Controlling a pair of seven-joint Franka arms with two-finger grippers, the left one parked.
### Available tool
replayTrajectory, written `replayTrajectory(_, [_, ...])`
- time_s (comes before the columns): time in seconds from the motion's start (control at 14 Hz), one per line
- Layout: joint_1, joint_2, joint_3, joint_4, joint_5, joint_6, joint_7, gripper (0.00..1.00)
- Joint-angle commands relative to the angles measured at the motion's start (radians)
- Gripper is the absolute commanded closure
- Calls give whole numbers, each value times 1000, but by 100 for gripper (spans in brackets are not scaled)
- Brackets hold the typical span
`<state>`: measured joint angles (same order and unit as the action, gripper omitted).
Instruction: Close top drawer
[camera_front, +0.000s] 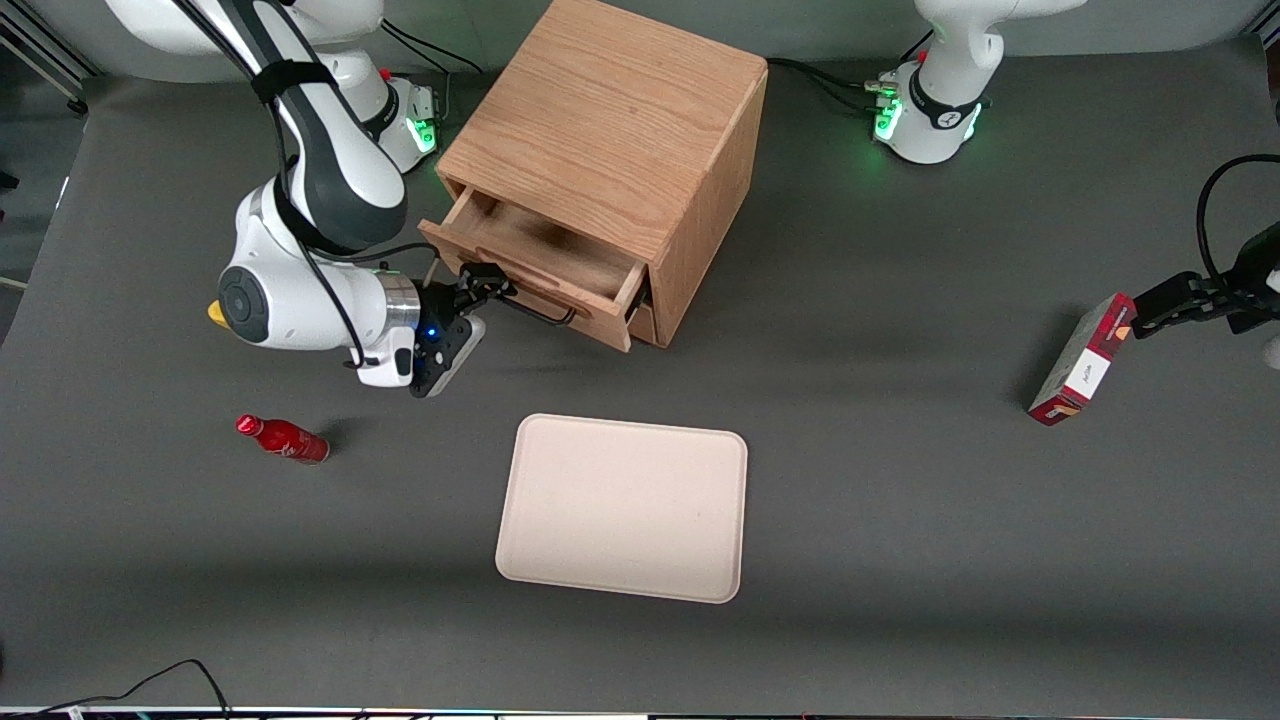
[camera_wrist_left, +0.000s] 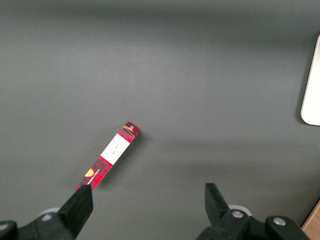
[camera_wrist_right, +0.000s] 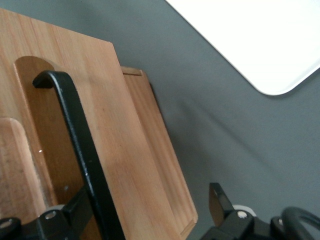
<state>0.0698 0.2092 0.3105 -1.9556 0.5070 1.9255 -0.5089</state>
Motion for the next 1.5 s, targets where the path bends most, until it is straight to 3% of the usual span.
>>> replayTrajectory(0.0, [-2, -91, 42, -80, 33, 23, 64, 0])
replayTrajectory(0.29, [-4, -105, 93, -100, 34, 55, 119, 0])
replayTrajectory(0.5, [-4, -140, 113, -153, 97, 99, 125, 0])
replayTrajectory(0.71, [-5, -149, 128, -167, 100, 105, 132, 0])
replayTrajectory(1.21, [-8, -146, 131, -125, 77, 98, 148, 0])
replayTrajectory(1.43, [-21, -146, 125, -34, 44, 14, 153, 0])
